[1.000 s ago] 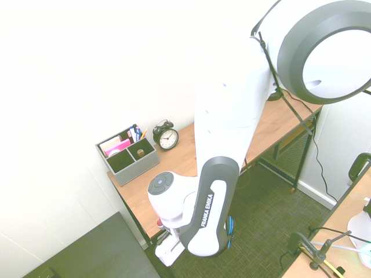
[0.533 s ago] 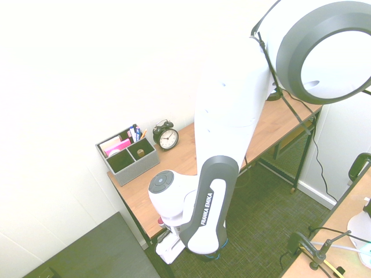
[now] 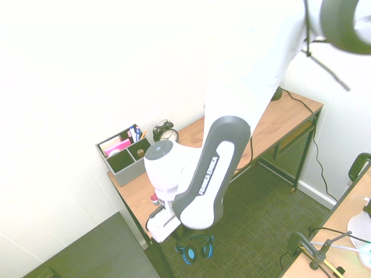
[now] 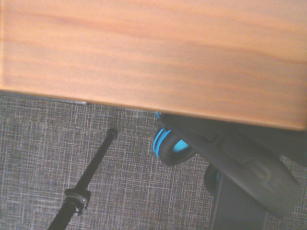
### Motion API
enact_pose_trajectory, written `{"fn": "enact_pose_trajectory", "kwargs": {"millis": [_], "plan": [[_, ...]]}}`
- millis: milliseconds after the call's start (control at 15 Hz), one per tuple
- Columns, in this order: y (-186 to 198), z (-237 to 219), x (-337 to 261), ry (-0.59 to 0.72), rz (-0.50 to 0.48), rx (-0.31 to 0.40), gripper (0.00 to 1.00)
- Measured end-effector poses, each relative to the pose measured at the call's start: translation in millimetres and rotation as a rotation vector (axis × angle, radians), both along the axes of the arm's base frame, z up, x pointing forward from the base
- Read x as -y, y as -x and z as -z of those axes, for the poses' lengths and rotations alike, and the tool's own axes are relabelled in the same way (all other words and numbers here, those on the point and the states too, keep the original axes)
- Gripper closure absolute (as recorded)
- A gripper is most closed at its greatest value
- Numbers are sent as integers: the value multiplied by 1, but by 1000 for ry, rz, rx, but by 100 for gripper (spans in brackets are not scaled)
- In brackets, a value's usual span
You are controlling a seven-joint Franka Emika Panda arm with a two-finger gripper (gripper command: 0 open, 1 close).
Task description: Hang the headphone
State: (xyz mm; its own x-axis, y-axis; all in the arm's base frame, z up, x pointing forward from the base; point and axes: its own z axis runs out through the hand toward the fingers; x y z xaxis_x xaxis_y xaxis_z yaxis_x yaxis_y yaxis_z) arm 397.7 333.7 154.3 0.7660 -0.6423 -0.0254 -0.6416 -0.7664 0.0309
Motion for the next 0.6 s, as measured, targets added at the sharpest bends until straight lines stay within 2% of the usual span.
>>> {"fn": "enact_pose_trajectory", "kwargs": {"millis": [333,467,600], "plan": [[-26,-112,91,12,-53,36,0],[-30,-139,157,2,-47,45,0],[-26,-157,240,-16,3,44,0]]}}
